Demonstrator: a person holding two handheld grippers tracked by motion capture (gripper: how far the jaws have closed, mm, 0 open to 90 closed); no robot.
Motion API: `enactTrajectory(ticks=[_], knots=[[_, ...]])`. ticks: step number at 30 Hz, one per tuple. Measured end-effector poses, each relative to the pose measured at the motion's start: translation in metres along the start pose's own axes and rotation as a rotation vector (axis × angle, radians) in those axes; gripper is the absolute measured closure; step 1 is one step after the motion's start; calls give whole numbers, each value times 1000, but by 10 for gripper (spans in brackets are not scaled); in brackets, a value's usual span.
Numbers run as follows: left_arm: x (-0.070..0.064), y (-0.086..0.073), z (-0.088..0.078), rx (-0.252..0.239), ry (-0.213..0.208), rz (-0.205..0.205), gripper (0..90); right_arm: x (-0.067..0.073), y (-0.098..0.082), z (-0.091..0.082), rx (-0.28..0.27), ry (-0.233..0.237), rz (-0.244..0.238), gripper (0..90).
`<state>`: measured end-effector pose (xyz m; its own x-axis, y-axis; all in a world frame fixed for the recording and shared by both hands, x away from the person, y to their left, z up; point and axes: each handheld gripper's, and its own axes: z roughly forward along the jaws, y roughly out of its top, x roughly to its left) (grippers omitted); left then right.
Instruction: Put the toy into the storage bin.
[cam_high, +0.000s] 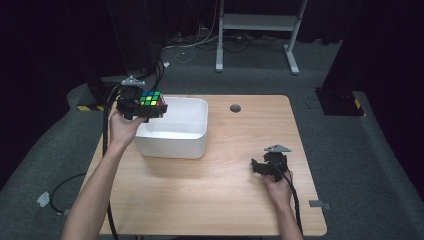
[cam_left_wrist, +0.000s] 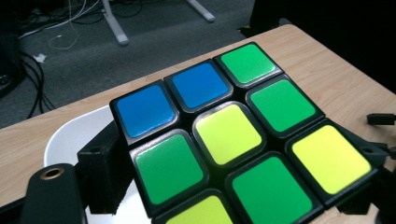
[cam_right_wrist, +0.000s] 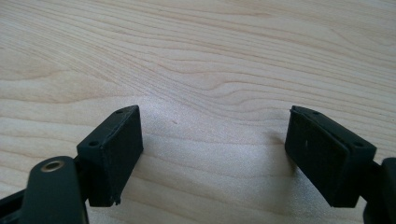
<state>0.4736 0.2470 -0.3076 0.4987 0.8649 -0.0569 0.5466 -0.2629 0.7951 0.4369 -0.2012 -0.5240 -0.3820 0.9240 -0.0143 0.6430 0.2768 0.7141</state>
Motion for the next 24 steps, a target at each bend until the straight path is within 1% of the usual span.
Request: enactTrajectory(ticks=[12,14,17,19,21,22,24], knots=[[5,2,14,-3,32,-8,173,0,0,0,-1,0,-3,192],[6,2,20,5,46,-10,173,0,0,0,0,0,0,192],[5,2,22,9,48,-14,173,0,0,0,0,0,0,192],[3,3,25,12,60,3,173,0,0,0,0,0,0,192],[3,2,27,15,60,3,173,0,0,0,0,0,0,192],[4,2,30,21,56,-3,173,0,0,0,0,0,0,192],[4,1,34,27,56,-3,174,0,0,0,0,-1,0,192]])
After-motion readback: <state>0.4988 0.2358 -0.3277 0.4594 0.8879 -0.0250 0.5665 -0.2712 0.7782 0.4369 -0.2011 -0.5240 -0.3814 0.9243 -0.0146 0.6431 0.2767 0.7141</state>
